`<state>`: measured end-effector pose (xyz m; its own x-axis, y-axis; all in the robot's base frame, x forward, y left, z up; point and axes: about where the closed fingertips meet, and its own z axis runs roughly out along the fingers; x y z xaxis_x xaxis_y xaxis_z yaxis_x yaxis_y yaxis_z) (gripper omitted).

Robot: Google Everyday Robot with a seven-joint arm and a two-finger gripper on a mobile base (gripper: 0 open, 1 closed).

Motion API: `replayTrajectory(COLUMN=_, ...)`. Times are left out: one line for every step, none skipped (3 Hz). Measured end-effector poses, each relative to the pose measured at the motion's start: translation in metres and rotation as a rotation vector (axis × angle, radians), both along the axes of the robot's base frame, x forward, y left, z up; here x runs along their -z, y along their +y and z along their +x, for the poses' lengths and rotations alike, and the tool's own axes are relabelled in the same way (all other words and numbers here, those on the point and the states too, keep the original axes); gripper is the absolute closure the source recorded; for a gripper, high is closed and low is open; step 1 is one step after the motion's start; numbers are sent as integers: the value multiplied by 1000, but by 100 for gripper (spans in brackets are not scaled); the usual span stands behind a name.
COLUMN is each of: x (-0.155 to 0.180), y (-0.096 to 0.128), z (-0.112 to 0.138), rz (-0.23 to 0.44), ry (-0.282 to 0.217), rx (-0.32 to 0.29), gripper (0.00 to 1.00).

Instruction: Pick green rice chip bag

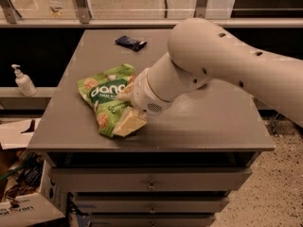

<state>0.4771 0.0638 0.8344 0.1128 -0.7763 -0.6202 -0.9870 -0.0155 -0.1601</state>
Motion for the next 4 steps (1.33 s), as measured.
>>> replayTrajectory(x=0, y=0, z=0, rz=0, ry=0, rx=0, gripper=100)
replayTrajectory(x=-1, y=0, z=0, rz=0, ry=0, rx=0, gripper=100)
replayTrajectory(x=-42, y=4, z=12, rz=74, ry=-41, rx=-2, gripper=100)
replayTrajectory(x=-88, y=12, z=25, rz=135, ry=-104, rx=3, gripper=100)
